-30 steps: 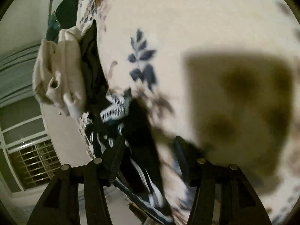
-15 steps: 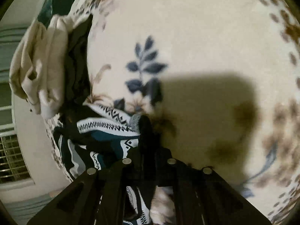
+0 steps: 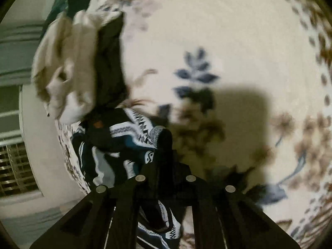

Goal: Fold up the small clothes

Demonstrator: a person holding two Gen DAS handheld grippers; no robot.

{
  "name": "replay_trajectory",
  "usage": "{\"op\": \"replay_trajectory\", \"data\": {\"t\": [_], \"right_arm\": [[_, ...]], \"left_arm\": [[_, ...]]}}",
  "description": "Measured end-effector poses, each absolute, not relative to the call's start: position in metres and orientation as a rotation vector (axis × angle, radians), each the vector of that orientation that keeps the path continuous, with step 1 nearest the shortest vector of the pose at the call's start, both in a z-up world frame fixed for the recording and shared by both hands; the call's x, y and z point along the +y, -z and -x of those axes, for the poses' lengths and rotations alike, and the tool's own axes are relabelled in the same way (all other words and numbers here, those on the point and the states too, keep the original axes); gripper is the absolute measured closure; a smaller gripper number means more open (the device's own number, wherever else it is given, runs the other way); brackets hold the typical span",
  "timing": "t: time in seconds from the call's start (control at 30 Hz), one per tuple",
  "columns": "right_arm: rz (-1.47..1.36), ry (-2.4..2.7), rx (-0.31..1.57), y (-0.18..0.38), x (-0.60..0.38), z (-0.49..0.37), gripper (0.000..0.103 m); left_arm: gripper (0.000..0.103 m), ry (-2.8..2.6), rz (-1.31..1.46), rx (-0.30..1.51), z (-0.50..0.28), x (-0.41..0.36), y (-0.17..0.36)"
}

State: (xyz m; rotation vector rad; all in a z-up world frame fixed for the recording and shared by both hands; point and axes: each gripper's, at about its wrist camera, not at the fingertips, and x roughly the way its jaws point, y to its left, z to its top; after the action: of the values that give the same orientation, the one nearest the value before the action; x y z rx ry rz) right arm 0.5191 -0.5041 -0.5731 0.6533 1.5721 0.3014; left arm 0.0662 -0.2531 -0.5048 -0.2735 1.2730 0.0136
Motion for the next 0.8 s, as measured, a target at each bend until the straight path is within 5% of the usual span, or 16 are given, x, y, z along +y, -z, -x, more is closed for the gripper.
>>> {"op": "replay_trajectory", "data": {"t": [0.47,0.8], "right_arm": [[-0.357,-0.341,1.520,0.431,-0.310,-0.548,0.095],[-0.125,-0.271,1.529,0.467,-0.083,-0.571,0.095]], "left_arm": [[0.098,-0.028,0.567,1.188,-0.069,-0.084,0.464],[0.098,-0.028,0.723,1.207,-0.066,0.065,0.521]]}}
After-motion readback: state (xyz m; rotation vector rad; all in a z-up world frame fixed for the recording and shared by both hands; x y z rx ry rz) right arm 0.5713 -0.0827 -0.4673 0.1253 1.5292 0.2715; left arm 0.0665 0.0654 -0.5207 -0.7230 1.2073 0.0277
